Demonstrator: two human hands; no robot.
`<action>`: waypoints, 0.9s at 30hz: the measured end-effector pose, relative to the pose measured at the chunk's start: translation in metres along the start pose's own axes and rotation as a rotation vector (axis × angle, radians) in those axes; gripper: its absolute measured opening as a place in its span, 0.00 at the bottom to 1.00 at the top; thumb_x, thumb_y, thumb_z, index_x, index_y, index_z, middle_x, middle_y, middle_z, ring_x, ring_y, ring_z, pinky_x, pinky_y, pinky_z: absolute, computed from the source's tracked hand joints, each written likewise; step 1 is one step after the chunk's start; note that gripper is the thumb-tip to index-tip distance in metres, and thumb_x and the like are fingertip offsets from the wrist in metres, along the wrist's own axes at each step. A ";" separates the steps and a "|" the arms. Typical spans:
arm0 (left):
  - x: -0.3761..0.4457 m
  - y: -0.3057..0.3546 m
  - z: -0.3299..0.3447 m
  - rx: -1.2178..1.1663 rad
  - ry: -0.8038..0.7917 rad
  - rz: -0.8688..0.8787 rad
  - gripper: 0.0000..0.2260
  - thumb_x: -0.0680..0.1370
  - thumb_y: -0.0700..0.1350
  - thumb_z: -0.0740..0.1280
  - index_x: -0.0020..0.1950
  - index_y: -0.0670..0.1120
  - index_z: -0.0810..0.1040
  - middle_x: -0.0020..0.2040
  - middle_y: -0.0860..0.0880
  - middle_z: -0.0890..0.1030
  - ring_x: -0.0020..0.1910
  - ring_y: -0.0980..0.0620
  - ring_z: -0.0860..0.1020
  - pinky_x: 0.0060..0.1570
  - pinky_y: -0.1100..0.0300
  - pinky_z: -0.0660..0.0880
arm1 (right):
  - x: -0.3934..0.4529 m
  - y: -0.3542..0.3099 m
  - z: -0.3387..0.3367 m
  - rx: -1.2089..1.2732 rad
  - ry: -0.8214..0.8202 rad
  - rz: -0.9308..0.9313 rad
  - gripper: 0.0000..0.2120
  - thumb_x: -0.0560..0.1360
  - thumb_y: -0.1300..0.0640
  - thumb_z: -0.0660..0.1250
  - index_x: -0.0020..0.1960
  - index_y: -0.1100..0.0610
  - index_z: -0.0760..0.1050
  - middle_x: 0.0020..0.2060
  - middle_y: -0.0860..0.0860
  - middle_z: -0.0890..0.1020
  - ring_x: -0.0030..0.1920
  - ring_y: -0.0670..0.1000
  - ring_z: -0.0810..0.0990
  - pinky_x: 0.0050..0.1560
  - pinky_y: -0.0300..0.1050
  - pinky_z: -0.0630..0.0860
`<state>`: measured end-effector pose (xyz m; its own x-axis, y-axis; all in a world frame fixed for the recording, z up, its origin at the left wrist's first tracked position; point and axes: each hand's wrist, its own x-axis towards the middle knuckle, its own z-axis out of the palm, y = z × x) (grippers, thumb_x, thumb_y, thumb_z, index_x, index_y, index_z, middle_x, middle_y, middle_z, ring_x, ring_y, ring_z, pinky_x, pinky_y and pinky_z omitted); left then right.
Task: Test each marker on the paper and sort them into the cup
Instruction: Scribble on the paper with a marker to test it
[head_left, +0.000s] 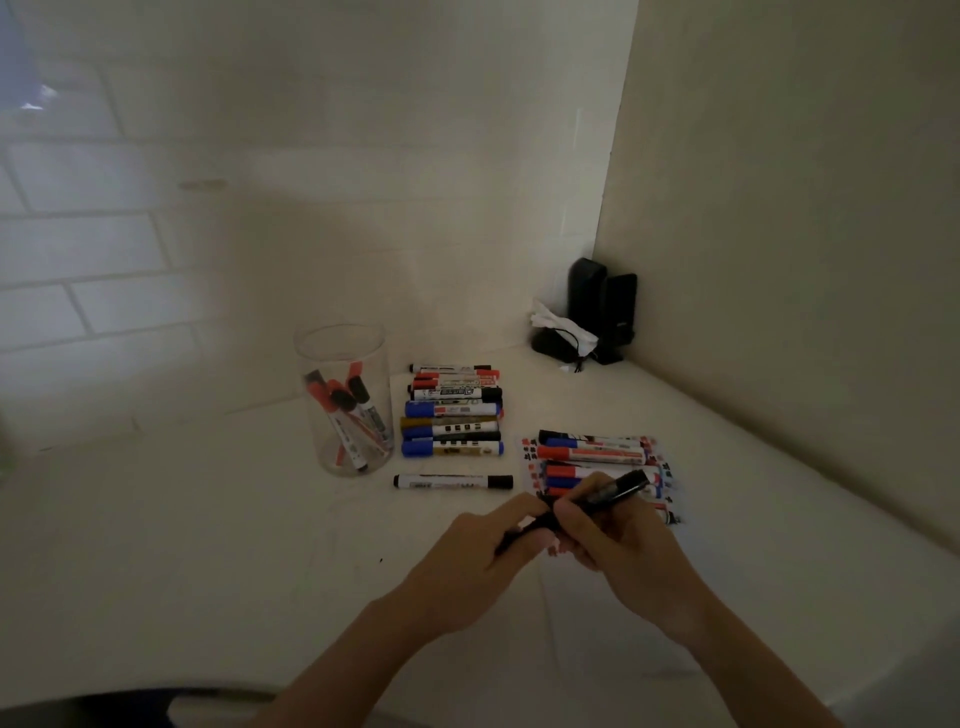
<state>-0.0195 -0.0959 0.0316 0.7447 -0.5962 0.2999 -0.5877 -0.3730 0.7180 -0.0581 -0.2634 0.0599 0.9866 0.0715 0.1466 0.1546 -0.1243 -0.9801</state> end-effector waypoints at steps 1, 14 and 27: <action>0.000 -0.001 0.001 -0.003 -0.010 -0.007 0.06 0.82 0.53 0.57 0.57 0.60 0.70 0.31 0.58 0.74 0.27 0.58 0.69 0.30 0.68 0.66 | 0.000 0.001 -0.003 -0.012 -0.012 0.000 0.11 0.74 0.54 0.65 0.45 0.63 0.76 0.29 0.53 0.79 0.27 0.47 0.73 0.29 0.38 0.69; 0.022 -0.048 0.019 0.509 -0.089 -0.204 0.23 0.74 0.70 0.57 0.67 0.65 0.64 0.58 0.52 0.65 0.61 0.51 0.64 0.63 0.52 0.63 | 0.004 0.047 -0.072 -0.172 0.381 0.240 0.09 0.73 0.55 0.71 0.51 0.59 0.80 0.34 0.55 0.83 0.31 0.48 0.79 0.31 0.41 0.75; 0.028 -0.067 0.032 0.548 0.139 -0.135 0.33 0.74 0.71 0.36 0.59 0.61 0.75 0.47 0.55 0.66 0.48 0.56 0.65 0.48 0.58 0.59 | 0.010 0.076 -0.065 -0.500 0.452 0.111 0.08 0.73 0.49 0.70 0.50 0.48 0.75 0.39 0.33 0.76 0.38 0.30 0.74 0.37 0.18 0.68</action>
<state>0.0307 -0.1098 -0.0285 0.8371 -0.4328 0.3345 -0.5351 -0.7749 0.3365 -0.0333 -0.3361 -0.0043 0.9061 -0.3746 0.1964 -0.0504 -0.5567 -0.8292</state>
